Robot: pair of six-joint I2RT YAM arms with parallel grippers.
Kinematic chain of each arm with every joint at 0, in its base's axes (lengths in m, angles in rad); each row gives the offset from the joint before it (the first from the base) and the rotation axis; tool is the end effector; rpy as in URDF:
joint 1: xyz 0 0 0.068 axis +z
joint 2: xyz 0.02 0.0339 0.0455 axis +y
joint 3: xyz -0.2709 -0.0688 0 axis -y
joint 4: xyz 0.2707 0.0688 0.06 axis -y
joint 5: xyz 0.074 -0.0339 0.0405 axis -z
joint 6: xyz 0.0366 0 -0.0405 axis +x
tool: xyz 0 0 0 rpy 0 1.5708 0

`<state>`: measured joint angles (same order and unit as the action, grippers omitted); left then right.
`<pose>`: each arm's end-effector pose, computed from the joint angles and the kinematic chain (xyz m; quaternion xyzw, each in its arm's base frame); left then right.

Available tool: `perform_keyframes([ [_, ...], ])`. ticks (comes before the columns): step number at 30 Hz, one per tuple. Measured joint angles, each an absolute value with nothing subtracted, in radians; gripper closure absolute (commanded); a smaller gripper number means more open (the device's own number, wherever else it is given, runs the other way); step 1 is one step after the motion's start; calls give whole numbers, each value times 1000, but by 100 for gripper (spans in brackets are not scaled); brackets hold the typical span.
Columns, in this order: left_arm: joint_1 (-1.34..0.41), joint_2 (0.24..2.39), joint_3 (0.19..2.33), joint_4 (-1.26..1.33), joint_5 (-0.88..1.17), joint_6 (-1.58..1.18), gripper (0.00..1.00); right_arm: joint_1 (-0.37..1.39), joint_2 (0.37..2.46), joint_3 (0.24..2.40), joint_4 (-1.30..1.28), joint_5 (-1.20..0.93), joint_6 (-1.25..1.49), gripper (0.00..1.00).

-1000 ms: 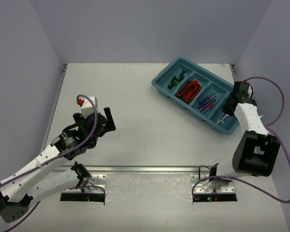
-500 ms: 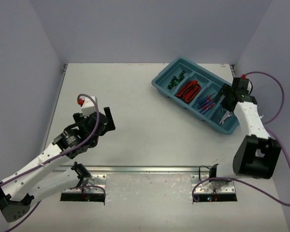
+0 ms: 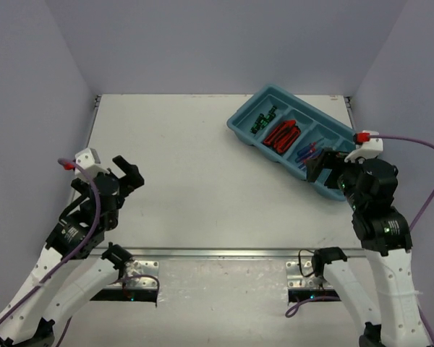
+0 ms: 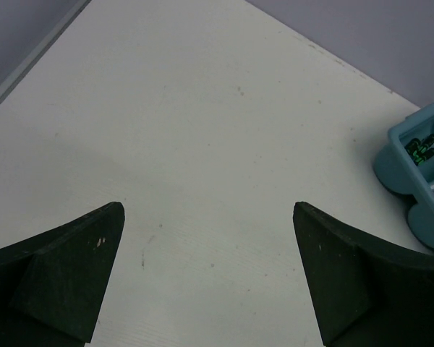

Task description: Sort the tools into containers

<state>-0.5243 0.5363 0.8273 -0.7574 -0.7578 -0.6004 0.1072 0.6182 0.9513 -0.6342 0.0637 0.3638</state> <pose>0.1157 -0.0378 0.3418 -0.2240 0.7830 0.0066 0.5802 0.1404 0.0128 0.3829 0.1217 0.7957 0.1134 0.5824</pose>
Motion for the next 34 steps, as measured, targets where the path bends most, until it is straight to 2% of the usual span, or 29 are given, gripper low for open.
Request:
perform_keyframes([
  [7,-524,518,815,-752,-748,-598,0,136,501,918,-731,64,333,1],
  [15,-524,446,759,-720,-747,-562,0,171,427,839,-704,85,296,1],
  [23,-524,372,731,-676,-739,-527,0,175,438,795,-687,104,287,1],
  [34,-524,376,686,-598,-719,-462,0,175,479,795,-674,119,286,1],
])
